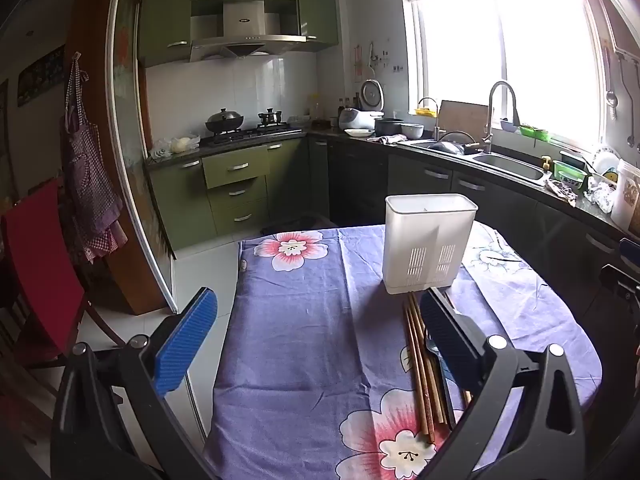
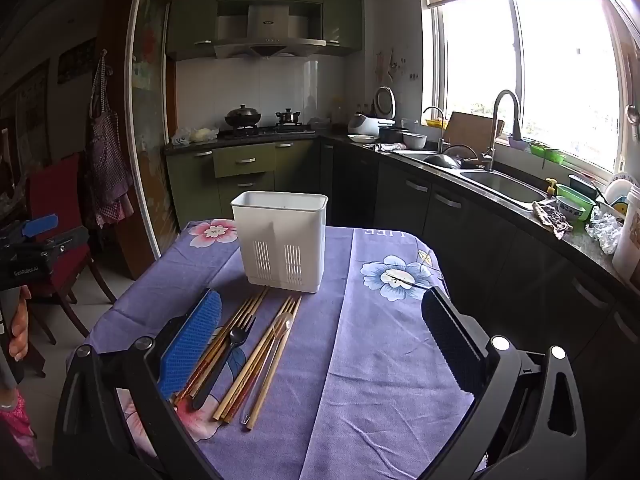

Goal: Organize utensils

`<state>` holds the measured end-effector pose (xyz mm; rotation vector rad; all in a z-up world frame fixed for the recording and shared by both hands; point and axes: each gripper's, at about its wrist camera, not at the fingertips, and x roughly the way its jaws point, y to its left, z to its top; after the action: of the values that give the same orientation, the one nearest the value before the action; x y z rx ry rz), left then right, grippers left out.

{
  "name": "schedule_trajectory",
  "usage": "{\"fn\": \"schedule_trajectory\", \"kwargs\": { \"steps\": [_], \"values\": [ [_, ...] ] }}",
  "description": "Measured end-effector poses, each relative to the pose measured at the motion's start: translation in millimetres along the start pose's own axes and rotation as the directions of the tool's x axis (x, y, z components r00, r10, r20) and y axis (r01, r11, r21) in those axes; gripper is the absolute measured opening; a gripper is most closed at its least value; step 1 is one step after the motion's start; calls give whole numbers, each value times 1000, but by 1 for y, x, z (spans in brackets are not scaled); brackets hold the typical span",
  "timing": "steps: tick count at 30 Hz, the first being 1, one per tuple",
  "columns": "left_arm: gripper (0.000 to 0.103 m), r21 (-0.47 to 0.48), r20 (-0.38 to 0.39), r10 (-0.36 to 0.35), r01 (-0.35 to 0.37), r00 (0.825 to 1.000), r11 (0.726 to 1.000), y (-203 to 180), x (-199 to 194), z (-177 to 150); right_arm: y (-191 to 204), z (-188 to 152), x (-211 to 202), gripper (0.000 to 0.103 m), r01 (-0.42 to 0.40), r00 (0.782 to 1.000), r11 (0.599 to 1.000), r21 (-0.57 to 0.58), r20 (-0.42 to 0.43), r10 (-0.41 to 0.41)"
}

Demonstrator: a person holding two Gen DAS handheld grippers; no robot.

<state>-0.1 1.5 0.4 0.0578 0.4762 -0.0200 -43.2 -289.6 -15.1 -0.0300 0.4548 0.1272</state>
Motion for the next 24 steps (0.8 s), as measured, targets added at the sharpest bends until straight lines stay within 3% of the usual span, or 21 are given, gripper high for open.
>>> {"fn": "schedule_trajectory", "kwargs": {
  "steps": [24],
  "values": [
    [97, -4, -12, 0, 0, 1000, 1000, 4, 3, -3, 8, 4, 1, 99, -3, 1000, 1000, -5, -7, 3]
  ]
}}
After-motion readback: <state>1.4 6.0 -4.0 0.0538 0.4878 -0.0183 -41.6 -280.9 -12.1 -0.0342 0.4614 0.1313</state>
